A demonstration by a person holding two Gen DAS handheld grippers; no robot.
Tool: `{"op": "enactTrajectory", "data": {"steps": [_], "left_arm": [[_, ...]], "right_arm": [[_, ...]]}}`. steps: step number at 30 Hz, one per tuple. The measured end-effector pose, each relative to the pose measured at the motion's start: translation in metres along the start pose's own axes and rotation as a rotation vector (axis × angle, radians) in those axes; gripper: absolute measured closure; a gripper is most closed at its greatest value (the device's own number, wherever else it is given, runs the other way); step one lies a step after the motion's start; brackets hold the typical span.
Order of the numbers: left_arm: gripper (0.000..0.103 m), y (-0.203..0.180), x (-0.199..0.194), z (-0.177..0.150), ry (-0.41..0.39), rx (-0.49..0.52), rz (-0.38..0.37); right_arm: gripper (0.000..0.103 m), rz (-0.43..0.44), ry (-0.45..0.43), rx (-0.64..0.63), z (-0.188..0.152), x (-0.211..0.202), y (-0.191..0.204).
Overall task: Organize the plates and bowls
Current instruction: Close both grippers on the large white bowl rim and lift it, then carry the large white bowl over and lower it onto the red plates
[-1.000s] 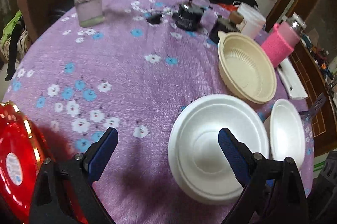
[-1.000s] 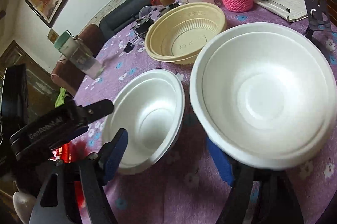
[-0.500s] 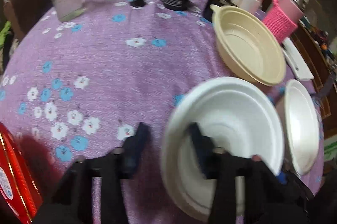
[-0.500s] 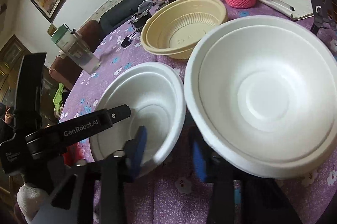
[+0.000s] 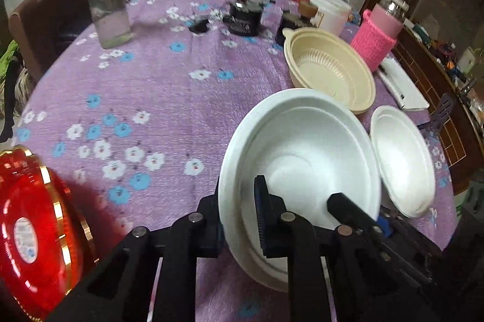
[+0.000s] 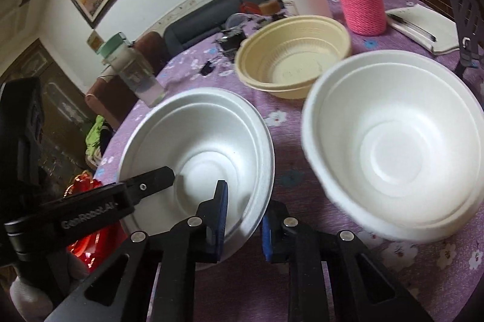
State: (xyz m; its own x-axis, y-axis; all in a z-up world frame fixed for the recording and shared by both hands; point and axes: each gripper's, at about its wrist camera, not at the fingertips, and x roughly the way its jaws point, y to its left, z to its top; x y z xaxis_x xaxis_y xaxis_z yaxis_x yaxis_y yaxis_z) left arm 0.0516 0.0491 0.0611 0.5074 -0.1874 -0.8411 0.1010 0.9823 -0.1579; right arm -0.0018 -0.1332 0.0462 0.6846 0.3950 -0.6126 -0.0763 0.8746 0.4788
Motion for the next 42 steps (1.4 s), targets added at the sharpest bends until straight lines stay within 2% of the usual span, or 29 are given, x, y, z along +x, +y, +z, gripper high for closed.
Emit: {"op": "enactTrajectory", "data": {"steps": [8,14,23,30,38,42], "left_arm": [[0.087,0.032,-0.065,-0.017,-0.1,-0.055,-0.022],[0.087,0.075,-0.119,-0.039,-0.177,-0.121,-0.032],[0.087,0.139,-0.175,-0.069,-0.246,-0.225,0.018],[0.087,0.177,-0.17,-0.077,-0.23,-0.289,0.082],[0.087,0.209,-0.129,-0.073,-0.125,-0.342,0.123],[0.086,0.216,-0.116,-0.07,-0.094,-0.356,0.138]], "right_arm": [[0.082,0.053,-0.029,-0.075,-0.008,-0.031,0.058],[0.082,0.078,-0.025,-0.179,-0.022,-0.044,0.113],[0.082,0.143,0.054,-0.295,-0.041,-0.034,0.191],[0.082,0.15,0.154,-0.325,-0.048,-0.001,0.223],[0.082,0.126,0.268,-0.288,-0.051,0.047,0.227],[0.081,0.108,0.289,-0.3,-0.053,0.06,0.229]]}}
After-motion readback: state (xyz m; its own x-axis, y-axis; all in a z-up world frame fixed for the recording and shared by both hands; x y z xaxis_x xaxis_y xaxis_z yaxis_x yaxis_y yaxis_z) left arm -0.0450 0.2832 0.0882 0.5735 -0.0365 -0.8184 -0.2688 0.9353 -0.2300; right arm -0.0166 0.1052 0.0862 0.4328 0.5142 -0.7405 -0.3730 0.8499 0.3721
